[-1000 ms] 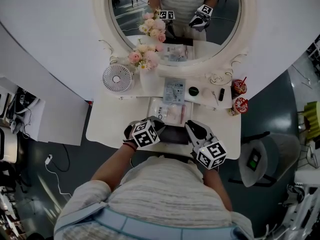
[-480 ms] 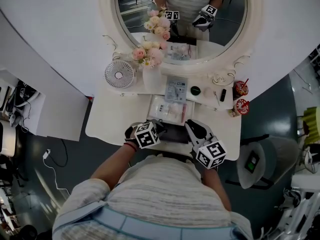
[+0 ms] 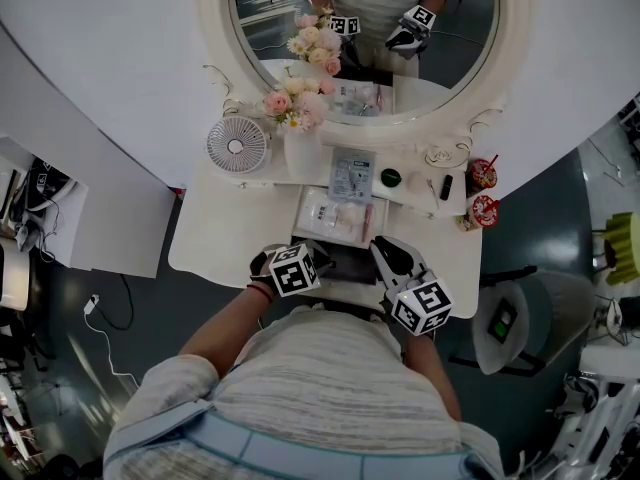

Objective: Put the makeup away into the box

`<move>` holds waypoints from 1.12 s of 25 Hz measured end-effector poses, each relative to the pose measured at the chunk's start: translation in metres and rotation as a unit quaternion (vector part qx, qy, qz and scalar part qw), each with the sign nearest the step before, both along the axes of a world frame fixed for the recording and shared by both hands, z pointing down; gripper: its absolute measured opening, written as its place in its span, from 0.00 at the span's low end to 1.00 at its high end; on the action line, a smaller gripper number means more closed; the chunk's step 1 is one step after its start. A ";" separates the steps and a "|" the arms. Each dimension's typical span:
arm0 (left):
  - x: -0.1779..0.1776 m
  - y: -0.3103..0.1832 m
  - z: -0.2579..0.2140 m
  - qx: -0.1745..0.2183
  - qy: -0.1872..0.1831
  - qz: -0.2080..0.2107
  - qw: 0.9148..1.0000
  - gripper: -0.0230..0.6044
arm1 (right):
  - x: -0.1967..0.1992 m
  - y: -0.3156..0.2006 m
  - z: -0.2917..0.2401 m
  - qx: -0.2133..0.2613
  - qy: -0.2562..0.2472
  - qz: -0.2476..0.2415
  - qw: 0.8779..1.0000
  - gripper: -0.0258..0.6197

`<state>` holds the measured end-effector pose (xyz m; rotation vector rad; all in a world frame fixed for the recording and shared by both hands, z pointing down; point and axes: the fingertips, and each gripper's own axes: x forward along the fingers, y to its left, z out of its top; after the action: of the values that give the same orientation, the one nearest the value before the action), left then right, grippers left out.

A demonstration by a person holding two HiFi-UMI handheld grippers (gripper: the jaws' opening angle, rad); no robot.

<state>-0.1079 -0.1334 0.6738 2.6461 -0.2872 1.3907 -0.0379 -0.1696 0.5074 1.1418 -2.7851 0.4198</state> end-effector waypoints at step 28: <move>-0.008 -0.005 0.014 -0.006 0.004 -0.031 0.999 0.09 | 0.002 -0.002 -0.001 0.000 0.003 0.004 1.000 0.06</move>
<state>-0.1155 -0.1382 0.6877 2.6092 -0.3560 1.3586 -0.0356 -0.1715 0.5069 1.1529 -2.7765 0.4178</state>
